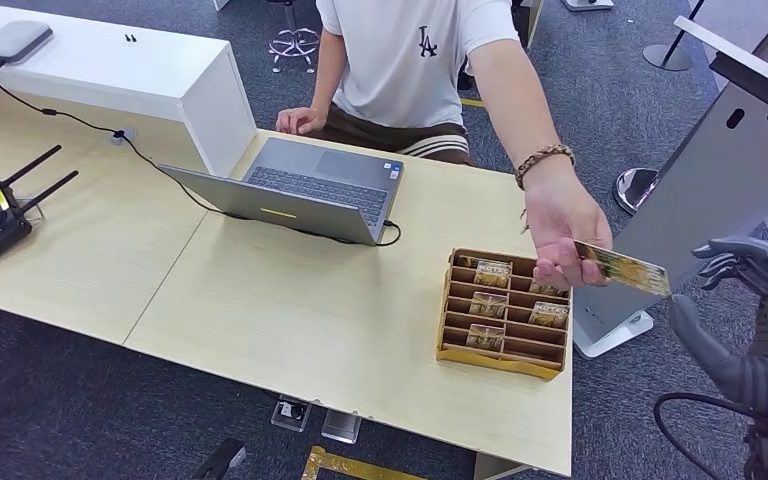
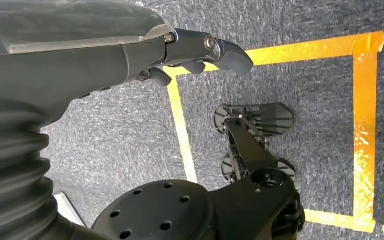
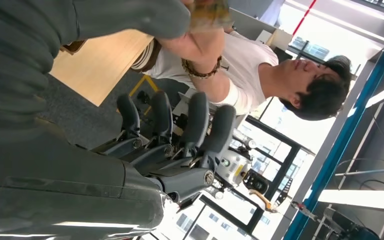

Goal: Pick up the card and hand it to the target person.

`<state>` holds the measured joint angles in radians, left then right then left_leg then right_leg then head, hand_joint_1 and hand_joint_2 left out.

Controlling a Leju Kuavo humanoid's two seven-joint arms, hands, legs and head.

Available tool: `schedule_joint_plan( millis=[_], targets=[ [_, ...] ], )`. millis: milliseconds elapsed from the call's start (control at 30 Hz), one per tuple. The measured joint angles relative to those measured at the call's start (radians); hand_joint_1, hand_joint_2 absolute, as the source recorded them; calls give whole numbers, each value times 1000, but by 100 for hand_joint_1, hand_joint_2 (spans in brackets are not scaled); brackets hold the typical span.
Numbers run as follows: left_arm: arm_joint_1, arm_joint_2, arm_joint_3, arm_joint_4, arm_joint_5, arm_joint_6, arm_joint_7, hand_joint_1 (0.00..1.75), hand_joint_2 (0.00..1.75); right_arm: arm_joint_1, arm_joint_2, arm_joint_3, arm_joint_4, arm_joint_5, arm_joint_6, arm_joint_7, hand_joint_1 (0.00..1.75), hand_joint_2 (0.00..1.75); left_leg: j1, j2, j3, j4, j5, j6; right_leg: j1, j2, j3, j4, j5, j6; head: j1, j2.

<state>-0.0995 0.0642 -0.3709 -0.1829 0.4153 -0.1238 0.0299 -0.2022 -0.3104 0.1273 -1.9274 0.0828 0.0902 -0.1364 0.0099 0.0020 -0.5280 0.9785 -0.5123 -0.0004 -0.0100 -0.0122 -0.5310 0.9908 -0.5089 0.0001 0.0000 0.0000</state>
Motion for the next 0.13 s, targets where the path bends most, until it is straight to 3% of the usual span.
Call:
schedule_joint_plan(
  millis=[133],
  targets=[
    [1,-2,3,-2,9,2,3,0,0,0,2,-3,4,0,-2,0,0,175,0,0,0,0,0,0,0,0,0,0,0,0,0,0]
  ],
)
